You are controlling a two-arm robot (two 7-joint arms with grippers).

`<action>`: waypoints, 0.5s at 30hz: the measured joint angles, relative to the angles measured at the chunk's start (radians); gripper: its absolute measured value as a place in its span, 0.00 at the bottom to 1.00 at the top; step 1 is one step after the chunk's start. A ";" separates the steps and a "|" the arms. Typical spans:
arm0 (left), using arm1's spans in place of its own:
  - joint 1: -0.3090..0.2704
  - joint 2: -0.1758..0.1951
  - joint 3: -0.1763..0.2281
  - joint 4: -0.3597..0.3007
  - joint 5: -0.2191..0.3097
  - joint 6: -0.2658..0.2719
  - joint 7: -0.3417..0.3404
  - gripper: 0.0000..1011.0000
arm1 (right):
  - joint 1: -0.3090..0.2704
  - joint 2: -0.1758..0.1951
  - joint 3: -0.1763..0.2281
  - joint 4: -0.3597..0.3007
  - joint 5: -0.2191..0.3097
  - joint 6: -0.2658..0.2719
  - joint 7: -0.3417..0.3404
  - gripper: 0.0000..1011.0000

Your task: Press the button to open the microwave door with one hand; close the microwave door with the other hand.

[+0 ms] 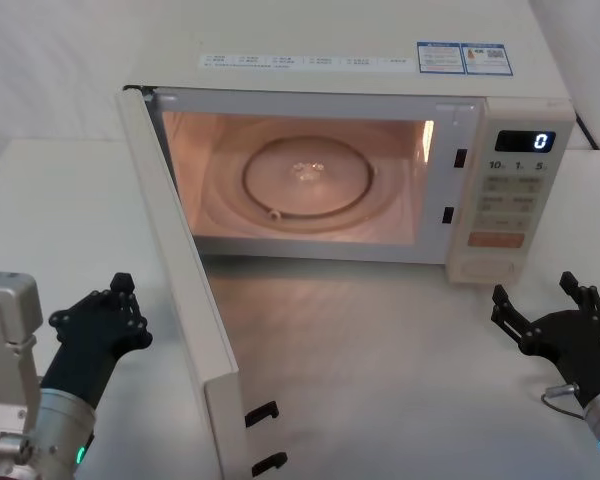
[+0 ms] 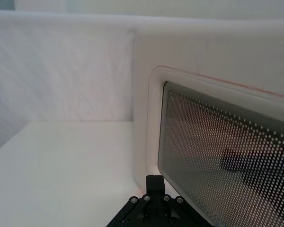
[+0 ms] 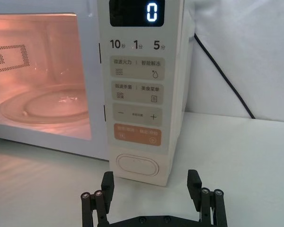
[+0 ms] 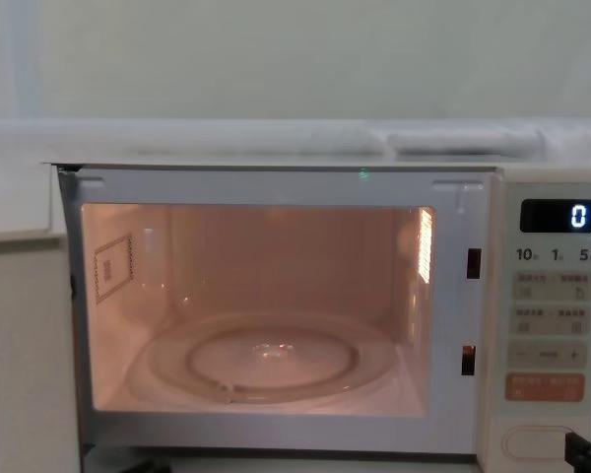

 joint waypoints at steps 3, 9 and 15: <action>0.004 -0.002 -0.009 -0.009 0.001 -0.001 -0.009 0.00 | 0.000 0.000 0.000 0.000 0.000 0.000 0.000 0.99; 0.024 -0.005 -0.042 -0.049 -0.023 0.002 -0.052 0.00 | 0.000 0.000 0.000 0.000 0.000 0.000 0.000 0.99; 0.051 0.007 -0.082 -0.092 -0.080 0.023 -0.117 0.00 | 0.000 0.000 0.000 0.000 0.000 0.000 0.000 0.99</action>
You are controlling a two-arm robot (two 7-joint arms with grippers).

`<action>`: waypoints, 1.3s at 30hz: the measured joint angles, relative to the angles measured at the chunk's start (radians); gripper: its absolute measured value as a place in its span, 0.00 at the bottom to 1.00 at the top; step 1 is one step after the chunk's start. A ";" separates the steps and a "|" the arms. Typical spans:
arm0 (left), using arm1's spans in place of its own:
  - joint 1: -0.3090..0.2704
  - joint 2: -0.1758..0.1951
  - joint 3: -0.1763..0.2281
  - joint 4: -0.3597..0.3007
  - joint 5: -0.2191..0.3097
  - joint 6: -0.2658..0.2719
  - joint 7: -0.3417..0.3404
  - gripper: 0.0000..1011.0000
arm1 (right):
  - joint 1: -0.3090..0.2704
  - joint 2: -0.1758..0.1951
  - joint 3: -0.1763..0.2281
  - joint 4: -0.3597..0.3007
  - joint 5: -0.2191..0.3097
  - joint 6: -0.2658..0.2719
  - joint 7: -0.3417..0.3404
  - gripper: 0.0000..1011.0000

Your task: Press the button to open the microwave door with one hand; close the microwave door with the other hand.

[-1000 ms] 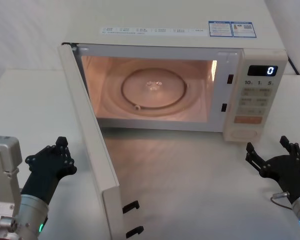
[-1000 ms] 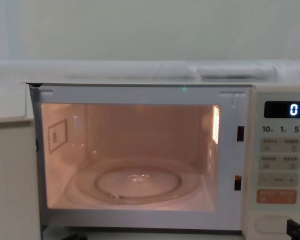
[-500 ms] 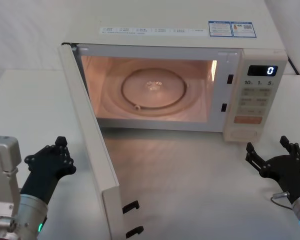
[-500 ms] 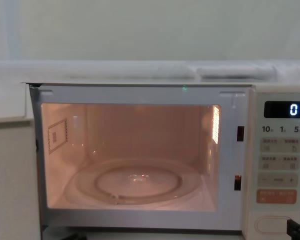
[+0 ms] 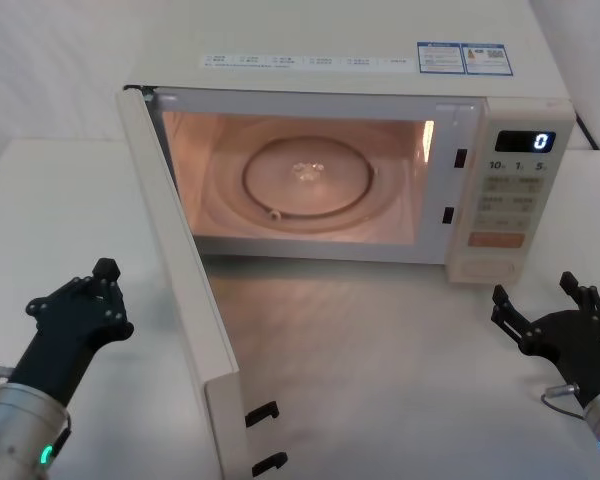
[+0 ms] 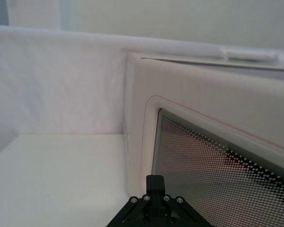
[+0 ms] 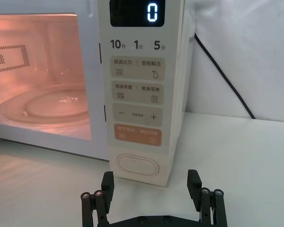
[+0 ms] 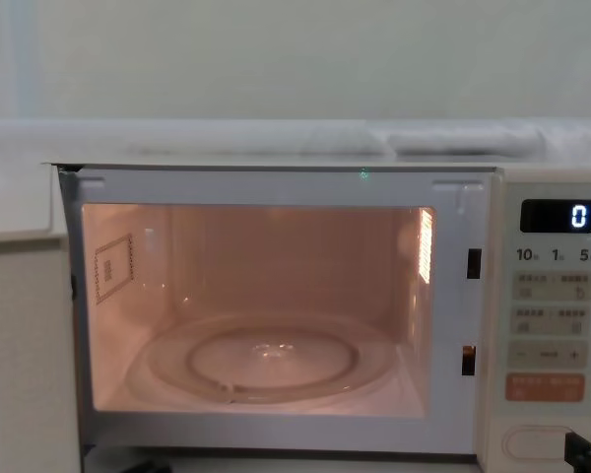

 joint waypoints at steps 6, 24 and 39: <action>0.031 0.037 -0.050 -0.042 -0.086 0.028 -0.071 0.00 | 0.000 0.000 0.000 0.000 0.000 0.000 0.000 0.99; 0.080 0.174 -0.112 -0.133 -0.254 0.048 -0.230 0.00 | 0.000 0.000 0.000 0.000 0.000 0.000 0.000 0.99; 0.031 0.226 0.001 -0.143 -0.257 0.036 -0.265 0.00 | 0.000 0.000 0.000 0.000 0.000 0.000 0.000 0.99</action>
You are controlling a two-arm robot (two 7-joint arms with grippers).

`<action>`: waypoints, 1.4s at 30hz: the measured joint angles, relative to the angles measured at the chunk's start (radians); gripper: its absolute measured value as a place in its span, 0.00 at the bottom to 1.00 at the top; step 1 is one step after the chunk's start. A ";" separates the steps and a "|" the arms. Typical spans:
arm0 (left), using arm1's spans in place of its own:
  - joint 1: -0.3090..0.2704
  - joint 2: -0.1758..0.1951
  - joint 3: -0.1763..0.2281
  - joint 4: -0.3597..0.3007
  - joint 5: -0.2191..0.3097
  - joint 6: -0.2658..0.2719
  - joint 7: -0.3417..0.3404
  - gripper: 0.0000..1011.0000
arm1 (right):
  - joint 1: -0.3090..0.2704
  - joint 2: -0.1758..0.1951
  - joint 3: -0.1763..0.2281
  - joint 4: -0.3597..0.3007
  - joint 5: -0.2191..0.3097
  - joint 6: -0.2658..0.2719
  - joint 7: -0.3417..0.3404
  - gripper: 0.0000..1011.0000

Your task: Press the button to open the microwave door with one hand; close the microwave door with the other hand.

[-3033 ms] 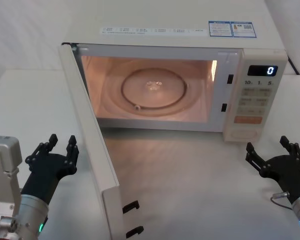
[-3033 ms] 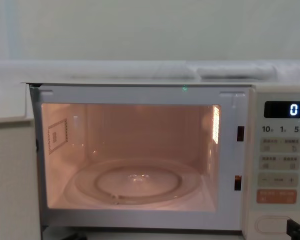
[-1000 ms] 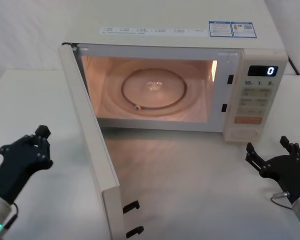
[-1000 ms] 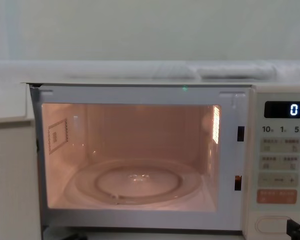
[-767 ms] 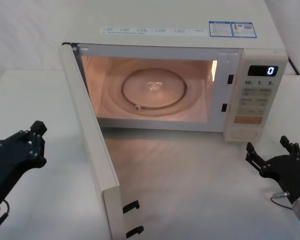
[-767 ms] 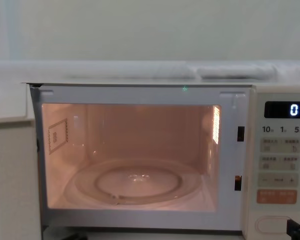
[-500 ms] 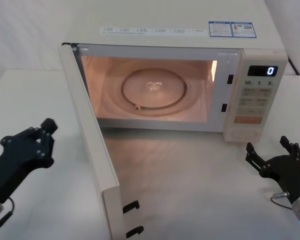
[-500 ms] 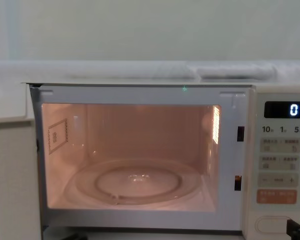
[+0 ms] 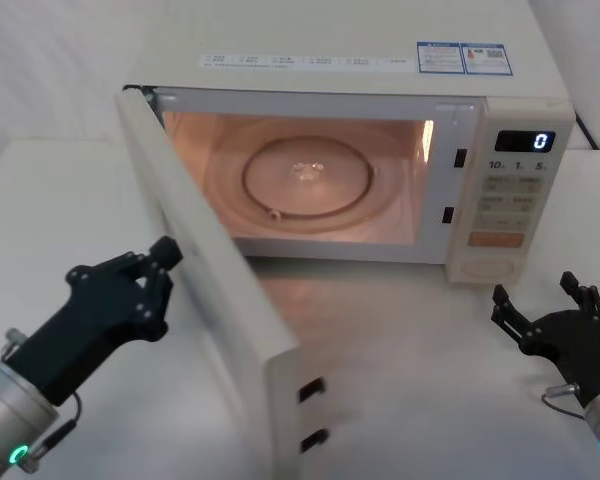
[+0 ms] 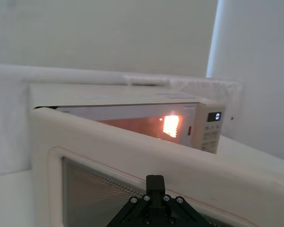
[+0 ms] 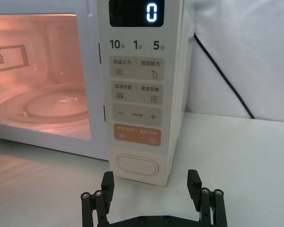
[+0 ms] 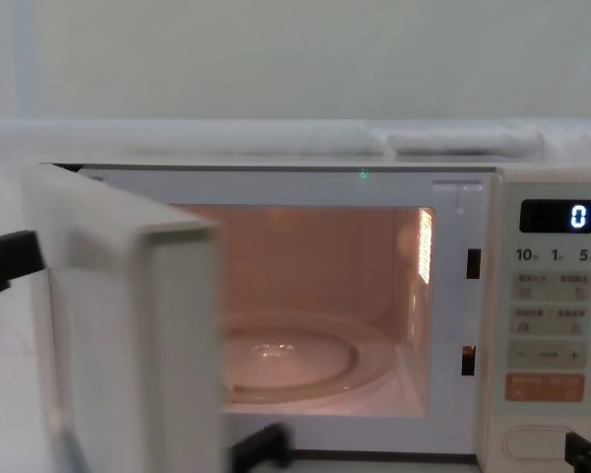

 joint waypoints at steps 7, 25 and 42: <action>-0.053 0.019 0.065 0.010 0.017 0.006 0.004 0.00 | 0.000 0.000 0.000 0.000 0.000 0.000 0.000 0.99; -0.218 -0.006 0.220 0.084 0.105 0.019 0.099 0.00 | 0.000 0.000 0.000 0.000 0.000 0.000 0.000 0.99; -0.312 -0.053 0.278 0.157 0.139 0.030 0.123 0.00 | 0.000 0.000 0.000 0.000 0.000 0.000 0.000 0.99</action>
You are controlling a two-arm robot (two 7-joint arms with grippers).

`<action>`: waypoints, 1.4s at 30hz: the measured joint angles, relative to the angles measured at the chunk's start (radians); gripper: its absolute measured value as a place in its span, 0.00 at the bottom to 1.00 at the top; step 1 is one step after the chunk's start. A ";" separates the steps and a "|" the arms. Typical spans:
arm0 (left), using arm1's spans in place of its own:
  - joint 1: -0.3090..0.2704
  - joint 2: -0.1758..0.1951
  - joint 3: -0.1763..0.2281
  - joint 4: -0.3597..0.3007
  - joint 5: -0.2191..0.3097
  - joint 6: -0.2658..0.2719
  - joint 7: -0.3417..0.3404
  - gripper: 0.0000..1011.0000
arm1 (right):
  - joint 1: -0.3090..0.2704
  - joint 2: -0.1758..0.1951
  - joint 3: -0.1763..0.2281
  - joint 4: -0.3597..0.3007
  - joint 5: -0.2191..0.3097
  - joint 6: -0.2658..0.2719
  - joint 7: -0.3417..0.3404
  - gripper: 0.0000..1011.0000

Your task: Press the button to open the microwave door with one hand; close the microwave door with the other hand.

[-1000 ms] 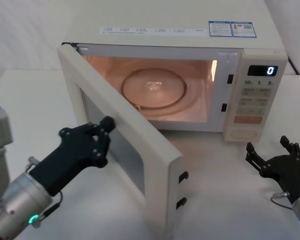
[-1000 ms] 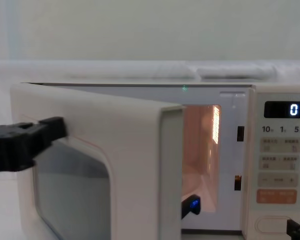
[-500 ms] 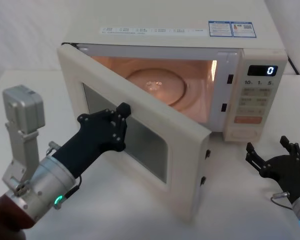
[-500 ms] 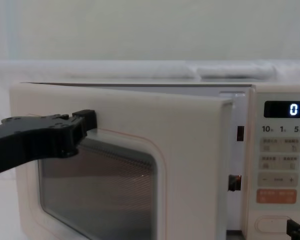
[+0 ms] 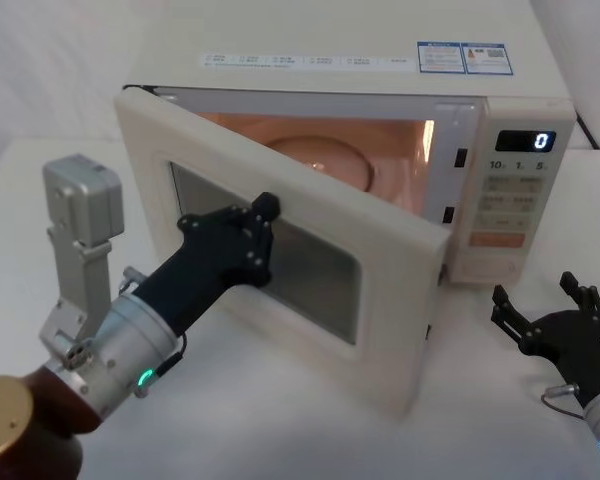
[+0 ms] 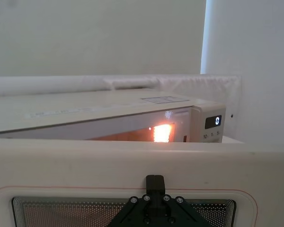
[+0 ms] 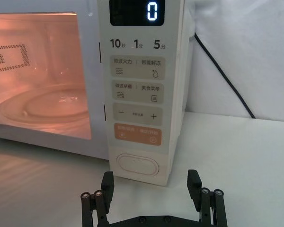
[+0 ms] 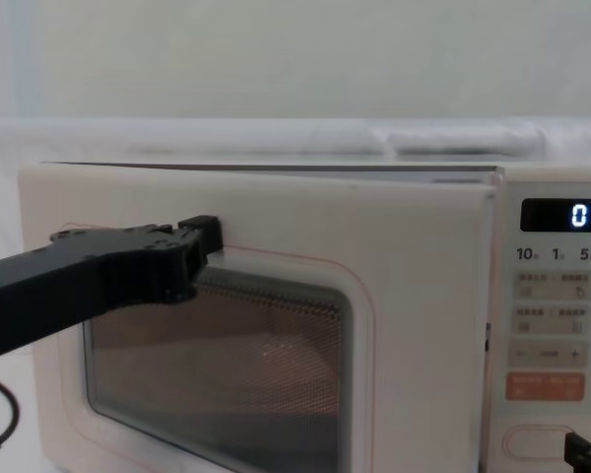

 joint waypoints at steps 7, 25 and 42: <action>-0.051 -0.023 0.021 0.042 0.022 0.009 0.011 0.00 | 0.000 0.000 0.000 0.000 0.000 0.000 0.000 0.99; -0.159 -0.074 0.047 0.141 0.065 0.031 0.025 0.00 | 0.000 0.000 0.000 0.000 0.000 0.000 0.000 0.99; -0.226 -0.111 0.063 0.217 0.114 0.033 0.032 0.00 | 0.000 0.000 0.000 0.000 0.000 0.000 0.000 0.99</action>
